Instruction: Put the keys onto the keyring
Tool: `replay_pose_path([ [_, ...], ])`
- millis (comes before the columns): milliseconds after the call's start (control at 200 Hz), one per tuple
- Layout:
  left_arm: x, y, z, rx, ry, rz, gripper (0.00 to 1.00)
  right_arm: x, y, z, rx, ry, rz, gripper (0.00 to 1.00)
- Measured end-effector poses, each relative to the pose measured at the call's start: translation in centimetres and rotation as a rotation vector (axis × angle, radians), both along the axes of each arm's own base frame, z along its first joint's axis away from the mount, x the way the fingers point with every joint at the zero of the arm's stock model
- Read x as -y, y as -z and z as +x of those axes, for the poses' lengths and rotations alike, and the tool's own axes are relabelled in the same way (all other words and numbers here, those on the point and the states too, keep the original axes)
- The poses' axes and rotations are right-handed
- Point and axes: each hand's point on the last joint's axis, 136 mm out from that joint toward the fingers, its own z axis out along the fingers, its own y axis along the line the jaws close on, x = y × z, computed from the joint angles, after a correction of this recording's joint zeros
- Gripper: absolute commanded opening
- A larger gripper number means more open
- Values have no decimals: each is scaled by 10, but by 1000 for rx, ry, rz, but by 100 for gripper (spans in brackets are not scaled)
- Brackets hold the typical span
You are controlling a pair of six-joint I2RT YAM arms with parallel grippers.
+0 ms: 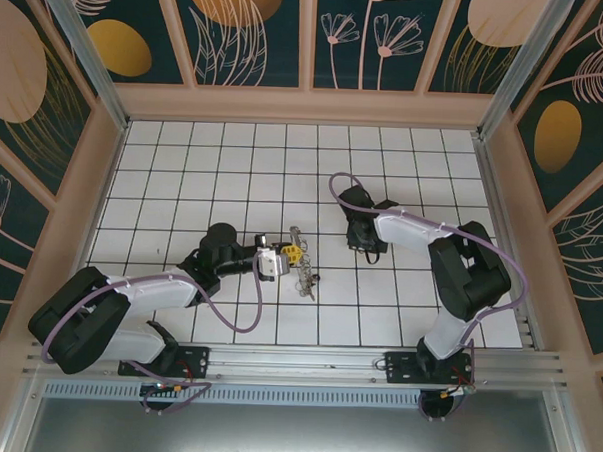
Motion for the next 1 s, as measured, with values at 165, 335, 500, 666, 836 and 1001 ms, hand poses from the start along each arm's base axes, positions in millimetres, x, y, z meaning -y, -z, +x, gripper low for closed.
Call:
replay_pose_path([
  [165,0,0,0,0,0,0,0,0,0,1,2,2,2,19],
  [335,0,0,0,0,0,0,0,1,0,1,3,6,3,20],
  [500,0,0,0,0,0,0,0,2,2,1,3,8,3,25],
  [666,0,0,0,0,0,0,0,4,5,-1,0,8,2,18],
  [836,0,0,0,0,0,0,0,3,5,0,4,10,8,3],
  [1001,0,0,0,0,0,0,0,3,4,2,9,12,10,0],
])
